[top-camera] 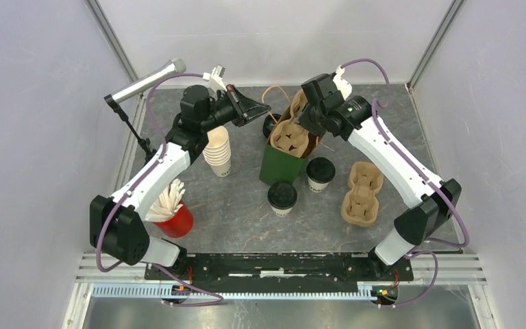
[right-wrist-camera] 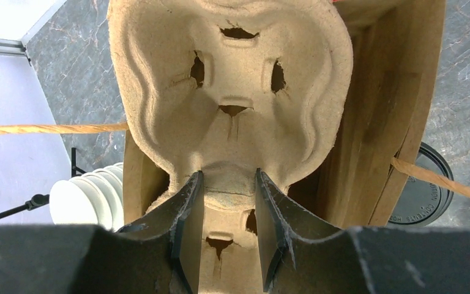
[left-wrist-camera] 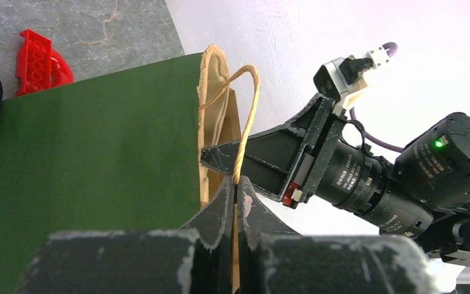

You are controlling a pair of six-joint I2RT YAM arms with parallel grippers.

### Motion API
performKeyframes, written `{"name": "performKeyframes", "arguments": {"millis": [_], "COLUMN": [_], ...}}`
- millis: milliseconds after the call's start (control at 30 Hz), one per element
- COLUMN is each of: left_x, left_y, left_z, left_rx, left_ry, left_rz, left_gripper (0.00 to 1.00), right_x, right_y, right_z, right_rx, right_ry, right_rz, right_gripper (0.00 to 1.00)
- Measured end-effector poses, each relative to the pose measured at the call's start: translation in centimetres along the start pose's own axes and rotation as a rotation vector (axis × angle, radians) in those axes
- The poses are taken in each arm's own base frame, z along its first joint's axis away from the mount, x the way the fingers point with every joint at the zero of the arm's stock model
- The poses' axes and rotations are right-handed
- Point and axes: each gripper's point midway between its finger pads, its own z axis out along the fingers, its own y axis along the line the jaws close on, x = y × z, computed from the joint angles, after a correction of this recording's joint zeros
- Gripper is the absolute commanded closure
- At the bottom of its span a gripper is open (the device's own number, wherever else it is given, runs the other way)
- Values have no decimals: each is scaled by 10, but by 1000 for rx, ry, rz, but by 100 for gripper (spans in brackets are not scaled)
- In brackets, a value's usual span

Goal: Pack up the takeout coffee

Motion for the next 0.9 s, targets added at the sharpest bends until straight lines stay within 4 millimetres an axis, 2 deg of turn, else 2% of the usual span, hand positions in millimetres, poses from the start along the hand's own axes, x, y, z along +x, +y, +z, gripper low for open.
{"name": "performKeyframes", "arguments": {"millis": [233,367,433,533,633,767,833,900], "left_x": [2,3,3,3,3,3,3,3], "left_y": [2,3,3,4,3,1,-2,-2], "left_z": [-1,-1,-1,-1,-1,-3,-5,-7], "left_rx": [-2,-4,-4,-5,-4,-3,0,-3], "left_ry": [1,2,2,3,2,1,0,1], "left_rz": [-5,-6,-6,-7,-6,-4,-2,-2], "left_gripper": [98,98,98,98,98,98,98,98], "right_x": [12,16,18,21,22,4,-12,-21], "right_y": [-1,0,1,0,-5,18,34,40], "right_z": [18,19,19,17,15,4,-10,-23], "right_rx": [28,29,29,31,64,14,-46,-91], "right_ry": [33,40,43,49,65,37,-2,-31], "right_rz": [-14,-18,-18,-27,-59,-100,-108,-112], "right_gripper": [66,67,62,47,41,36,36,38]}}
